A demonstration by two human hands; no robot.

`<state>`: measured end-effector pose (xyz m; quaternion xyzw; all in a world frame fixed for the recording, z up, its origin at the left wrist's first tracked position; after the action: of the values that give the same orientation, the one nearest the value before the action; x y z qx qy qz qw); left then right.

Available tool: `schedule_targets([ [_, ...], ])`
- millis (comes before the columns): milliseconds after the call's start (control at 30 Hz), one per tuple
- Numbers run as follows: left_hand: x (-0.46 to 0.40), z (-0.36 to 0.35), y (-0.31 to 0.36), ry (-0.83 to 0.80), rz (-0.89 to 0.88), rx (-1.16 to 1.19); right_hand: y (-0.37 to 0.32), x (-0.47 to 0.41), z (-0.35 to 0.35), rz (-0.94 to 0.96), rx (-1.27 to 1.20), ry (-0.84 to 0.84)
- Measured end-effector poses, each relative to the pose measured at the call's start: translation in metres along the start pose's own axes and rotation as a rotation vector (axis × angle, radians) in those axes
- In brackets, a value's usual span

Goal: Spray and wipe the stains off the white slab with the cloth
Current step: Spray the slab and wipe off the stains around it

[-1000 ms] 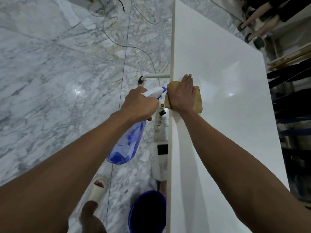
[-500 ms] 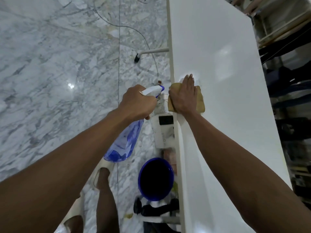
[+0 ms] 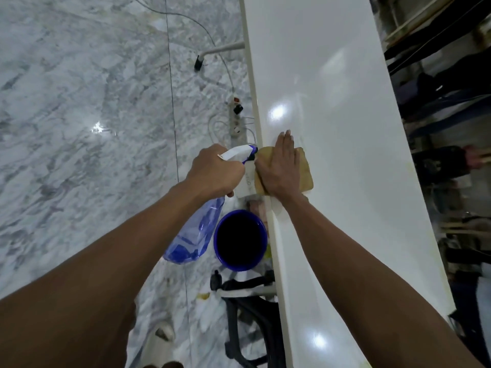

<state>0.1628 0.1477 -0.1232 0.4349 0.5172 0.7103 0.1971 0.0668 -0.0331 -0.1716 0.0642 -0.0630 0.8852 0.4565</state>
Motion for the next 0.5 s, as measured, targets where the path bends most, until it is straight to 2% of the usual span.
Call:
schedule_targets([
  [500,0.177,-0.104,-0.072,0.057,0.047,0.015,0.089,0.201,-0.024,0.021,0.02,-0.018],
])
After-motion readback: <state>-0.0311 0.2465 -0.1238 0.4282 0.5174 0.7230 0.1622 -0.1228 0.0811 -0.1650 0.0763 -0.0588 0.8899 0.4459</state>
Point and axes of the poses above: each hand's wrist, its own x-axis away from the middle knuckle, its own z-axis out of the back of the hand, y = z × x, the point moved 4 cm from there along -x, towards the middle knuckle, and after that the axes turned 8 degrees about -z, right-handed, at the moved point
